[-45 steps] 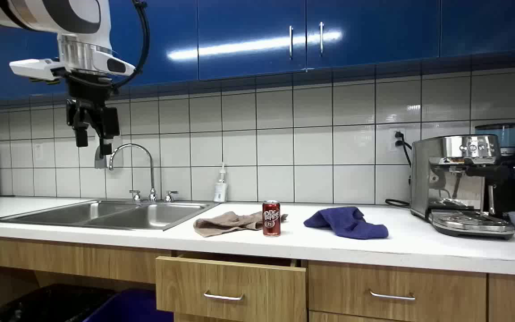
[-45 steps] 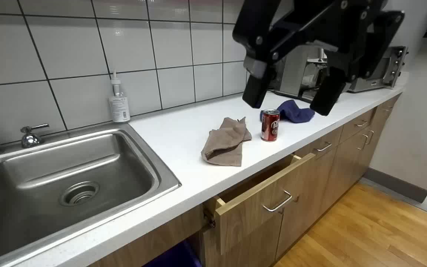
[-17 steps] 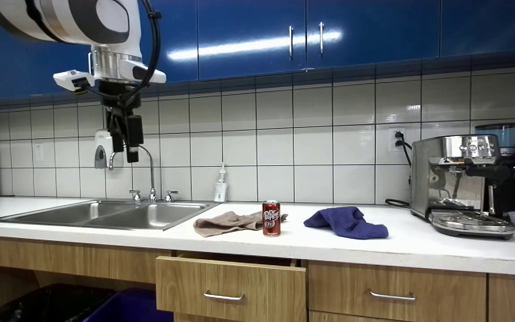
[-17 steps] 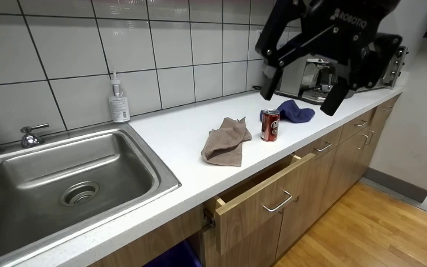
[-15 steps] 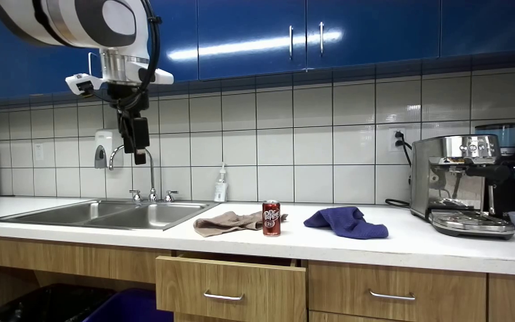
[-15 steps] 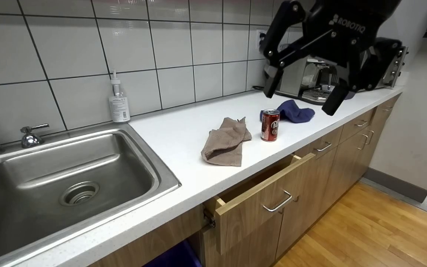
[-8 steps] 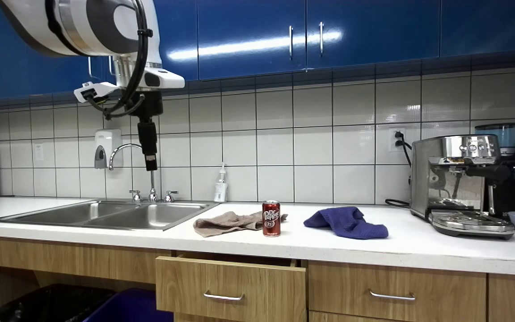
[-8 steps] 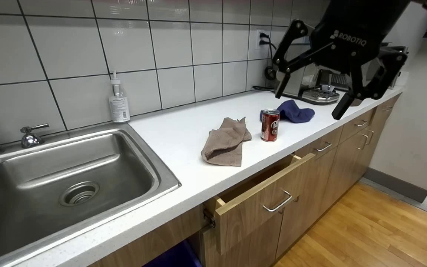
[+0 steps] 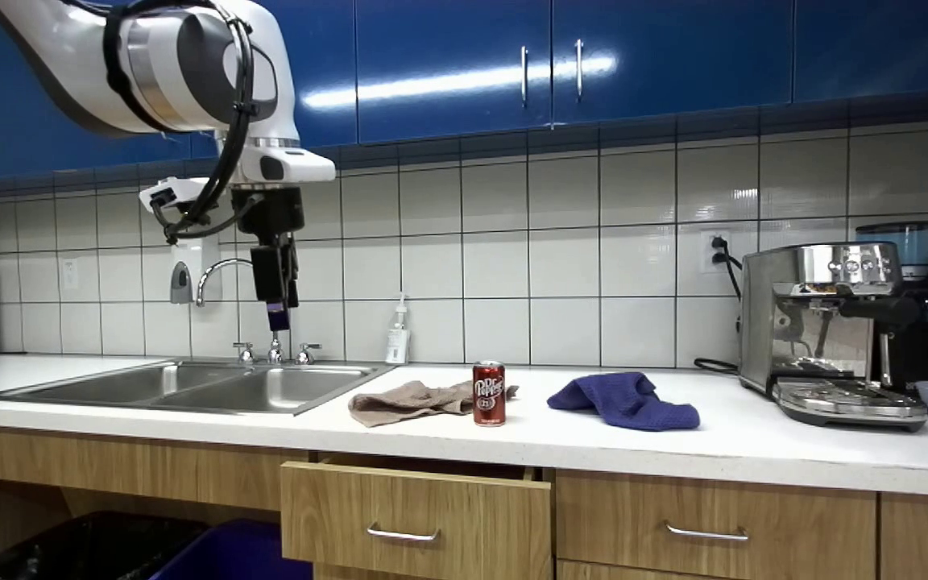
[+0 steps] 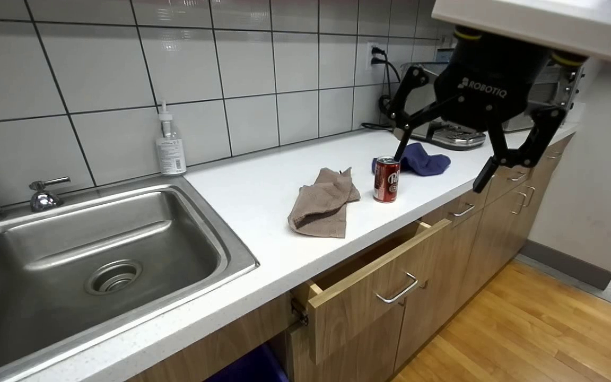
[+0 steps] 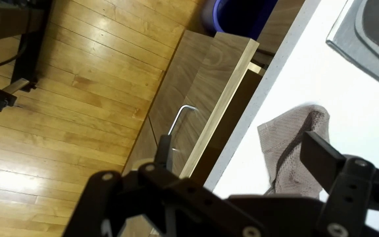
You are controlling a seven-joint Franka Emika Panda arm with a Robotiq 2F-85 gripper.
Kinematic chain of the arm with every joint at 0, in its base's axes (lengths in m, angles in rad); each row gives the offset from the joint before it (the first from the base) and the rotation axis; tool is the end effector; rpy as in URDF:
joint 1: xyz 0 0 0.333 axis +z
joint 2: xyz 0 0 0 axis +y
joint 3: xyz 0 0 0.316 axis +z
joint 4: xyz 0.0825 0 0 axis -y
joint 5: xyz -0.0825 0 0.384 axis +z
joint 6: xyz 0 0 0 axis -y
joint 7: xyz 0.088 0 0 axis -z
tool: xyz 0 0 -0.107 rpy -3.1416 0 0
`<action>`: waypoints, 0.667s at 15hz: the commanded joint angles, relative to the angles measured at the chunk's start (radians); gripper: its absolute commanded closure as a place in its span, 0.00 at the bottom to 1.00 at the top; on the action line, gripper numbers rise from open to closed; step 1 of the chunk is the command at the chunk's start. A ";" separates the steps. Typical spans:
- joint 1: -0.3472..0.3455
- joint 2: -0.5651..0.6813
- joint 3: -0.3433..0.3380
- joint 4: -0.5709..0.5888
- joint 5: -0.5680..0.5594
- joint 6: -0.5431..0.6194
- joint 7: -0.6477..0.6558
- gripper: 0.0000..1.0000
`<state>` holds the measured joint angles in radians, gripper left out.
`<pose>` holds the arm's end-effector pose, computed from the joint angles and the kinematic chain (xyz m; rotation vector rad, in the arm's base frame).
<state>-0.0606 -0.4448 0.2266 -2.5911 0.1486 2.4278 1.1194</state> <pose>0.4150 0.0706 0.4310 -2.5447 1.4918 -0.3158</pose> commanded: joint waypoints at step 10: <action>-0.034 0.171 -0.070 0.000 -0.058 0.161 0.171 0.00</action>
<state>-0.0881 -0.3072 0.1675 -2.5943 0.1214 2.5428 1.2530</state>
